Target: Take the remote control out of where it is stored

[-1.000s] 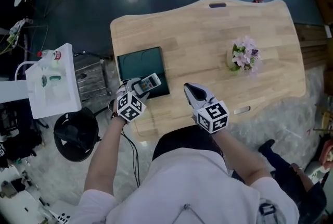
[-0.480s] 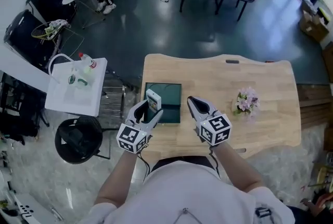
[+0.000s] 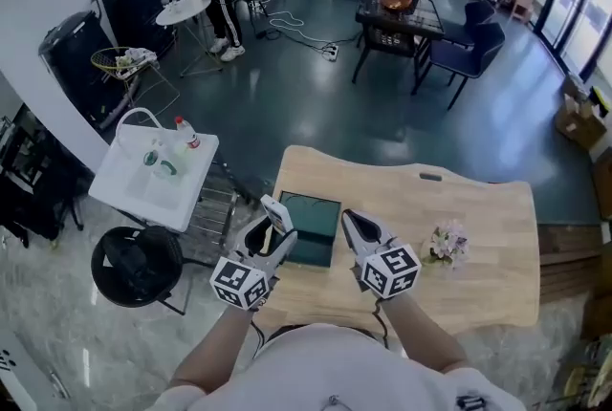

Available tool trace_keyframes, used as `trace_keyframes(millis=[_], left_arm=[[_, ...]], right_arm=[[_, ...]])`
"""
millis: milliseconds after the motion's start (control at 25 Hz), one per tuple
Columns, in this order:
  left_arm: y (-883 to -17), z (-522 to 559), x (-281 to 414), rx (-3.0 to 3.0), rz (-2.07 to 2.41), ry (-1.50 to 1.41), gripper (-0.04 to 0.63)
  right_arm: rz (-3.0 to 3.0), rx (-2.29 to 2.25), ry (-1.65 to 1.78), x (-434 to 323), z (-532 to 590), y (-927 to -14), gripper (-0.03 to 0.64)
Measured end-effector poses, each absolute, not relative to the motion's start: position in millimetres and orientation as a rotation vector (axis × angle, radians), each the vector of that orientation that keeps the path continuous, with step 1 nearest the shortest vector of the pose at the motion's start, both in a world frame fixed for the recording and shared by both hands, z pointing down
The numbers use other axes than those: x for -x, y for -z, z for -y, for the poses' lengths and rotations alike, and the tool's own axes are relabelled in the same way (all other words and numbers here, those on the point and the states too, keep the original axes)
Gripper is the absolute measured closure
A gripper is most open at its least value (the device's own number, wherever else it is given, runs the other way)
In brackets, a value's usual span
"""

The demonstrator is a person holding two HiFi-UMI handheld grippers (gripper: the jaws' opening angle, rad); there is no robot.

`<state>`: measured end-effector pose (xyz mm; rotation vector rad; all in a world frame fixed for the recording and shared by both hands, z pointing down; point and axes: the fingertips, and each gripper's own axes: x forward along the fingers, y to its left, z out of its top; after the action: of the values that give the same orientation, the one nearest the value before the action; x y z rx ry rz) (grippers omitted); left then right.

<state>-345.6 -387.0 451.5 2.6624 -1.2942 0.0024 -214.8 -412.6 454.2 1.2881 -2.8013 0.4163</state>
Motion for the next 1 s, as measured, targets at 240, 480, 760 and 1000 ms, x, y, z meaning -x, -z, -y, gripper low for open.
trace_keyframes(millis=[240,480,760,1000], left_arm=[[-444,383,352,-2.669,1.321,0.028,0.345],[-439,379,356,-2.677,1.333,0.036,0.345],[-439,378,357,-2.680,1.327,0.021,0.345],[-439,378,357,-2.678,1.328,0.017,0.345]], right_arm=[[2.802,-1.268,-0.423,221,411,-457,0.589],[2.796,-1.256,-0.421,224,407,-457,0.589],[2.768,-1.263,-0.446,225,405,-464,0.589],[2.759,-1.275,-0.448,221,406,-464,0.589]])
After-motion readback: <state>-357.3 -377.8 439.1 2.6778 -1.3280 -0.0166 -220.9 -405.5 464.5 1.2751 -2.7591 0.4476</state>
